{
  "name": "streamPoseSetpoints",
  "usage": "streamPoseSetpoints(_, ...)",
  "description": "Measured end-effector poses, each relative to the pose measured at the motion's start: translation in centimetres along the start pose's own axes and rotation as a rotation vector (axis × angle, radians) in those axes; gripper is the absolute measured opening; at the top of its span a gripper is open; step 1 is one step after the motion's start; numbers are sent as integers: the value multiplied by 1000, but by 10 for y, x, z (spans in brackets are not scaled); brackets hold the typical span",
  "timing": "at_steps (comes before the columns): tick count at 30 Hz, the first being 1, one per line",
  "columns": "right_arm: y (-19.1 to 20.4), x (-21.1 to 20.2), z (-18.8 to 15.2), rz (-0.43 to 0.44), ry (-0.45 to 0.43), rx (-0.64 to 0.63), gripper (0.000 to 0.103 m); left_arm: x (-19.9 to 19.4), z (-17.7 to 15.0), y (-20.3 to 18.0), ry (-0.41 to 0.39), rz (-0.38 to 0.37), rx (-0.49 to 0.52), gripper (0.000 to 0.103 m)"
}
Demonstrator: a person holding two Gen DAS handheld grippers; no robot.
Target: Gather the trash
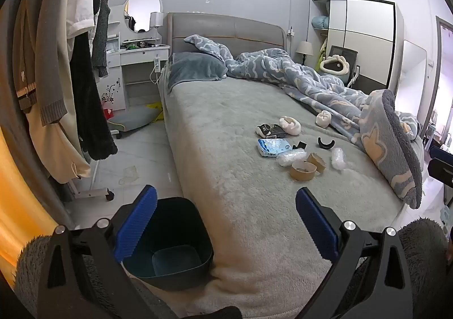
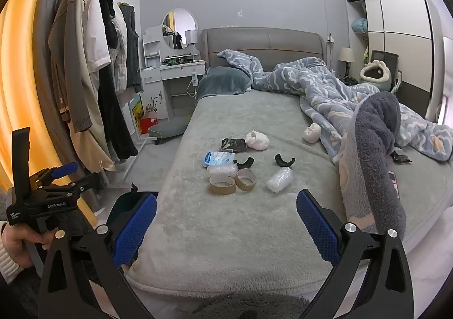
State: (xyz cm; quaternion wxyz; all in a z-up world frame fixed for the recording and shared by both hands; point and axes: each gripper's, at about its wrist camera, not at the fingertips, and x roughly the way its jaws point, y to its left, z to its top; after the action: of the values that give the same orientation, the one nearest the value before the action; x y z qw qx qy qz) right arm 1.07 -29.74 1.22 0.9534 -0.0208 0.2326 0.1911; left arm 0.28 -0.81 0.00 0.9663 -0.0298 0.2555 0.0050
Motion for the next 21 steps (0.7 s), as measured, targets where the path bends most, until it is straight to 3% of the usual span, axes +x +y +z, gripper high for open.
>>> streamPoseSetpoints(21,0,1,0,-1,9,1,100,0,0,0,1,-1,0,100)
